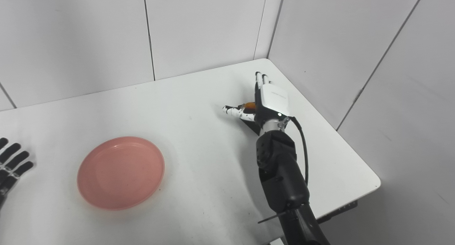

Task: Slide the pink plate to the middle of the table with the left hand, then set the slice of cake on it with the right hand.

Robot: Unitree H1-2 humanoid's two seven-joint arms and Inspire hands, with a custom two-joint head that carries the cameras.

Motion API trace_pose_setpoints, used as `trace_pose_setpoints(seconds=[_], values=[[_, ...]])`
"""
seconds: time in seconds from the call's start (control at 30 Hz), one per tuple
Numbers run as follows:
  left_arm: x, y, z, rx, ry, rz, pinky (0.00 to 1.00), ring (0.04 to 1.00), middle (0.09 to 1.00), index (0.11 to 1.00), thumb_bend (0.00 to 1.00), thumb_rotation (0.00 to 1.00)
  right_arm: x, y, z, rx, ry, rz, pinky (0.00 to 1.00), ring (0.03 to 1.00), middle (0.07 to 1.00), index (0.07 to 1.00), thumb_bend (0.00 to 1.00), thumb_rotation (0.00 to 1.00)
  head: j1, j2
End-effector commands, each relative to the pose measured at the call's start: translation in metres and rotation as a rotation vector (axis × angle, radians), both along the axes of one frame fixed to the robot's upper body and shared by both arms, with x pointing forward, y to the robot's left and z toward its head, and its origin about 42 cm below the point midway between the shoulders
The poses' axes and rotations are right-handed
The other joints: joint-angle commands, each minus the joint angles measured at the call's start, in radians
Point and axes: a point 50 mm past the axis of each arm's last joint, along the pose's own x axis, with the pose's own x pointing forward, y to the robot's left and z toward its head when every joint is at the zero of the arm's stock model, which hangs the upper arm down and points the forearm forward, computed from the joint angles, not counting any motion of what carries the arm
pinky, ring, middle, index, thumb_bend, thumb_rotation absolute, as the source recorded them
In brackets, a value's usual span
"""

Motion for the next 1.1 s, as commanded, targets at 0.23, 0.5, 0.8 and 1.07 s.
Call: trace_pose_setpoints(seconds=[0.23,0.5,0.8,1.07], values=[[-0.02,0.006,-0.037,0.017,0.186,0.025,0.82,0.856,0.876,0.859,0.43,0.9,0.024,0.009,0.01,-0.02,0.001,0.034,0.78,0.941,1.0,1.0,1.0,0.72,0.004,0.0],[-0.02,0.006,-0.037,0.017,0.185,0.023,0.82,0.859,0.879,0.862,0.43,0.89,0.033,0.005,0.006,-0.033,0.04,0.018,0.77,0.938,1.0,1.0,1.0,0.71,0.004,0.0],[-0.022,0.005,-0.035,0.019,0.184,0.023,0.82,0.858,0.879,0.862,0.43,0.9,0.029,-0.001,0.012,-0.053,0.038,-0.009,0.75,0.929,1.0,1.0,1.0,0.68,0.012,0.011],[-0.023,0.005,-0.034,0.021,0.186,0.026,0.82,0.857,0.879,0.866,0.43,0.89,0.022,-0.007,0.023,-0.04,0.013,-0.028,0.74,0.934,1.0,1.0,0.98,0.59,0.014,0.013]])
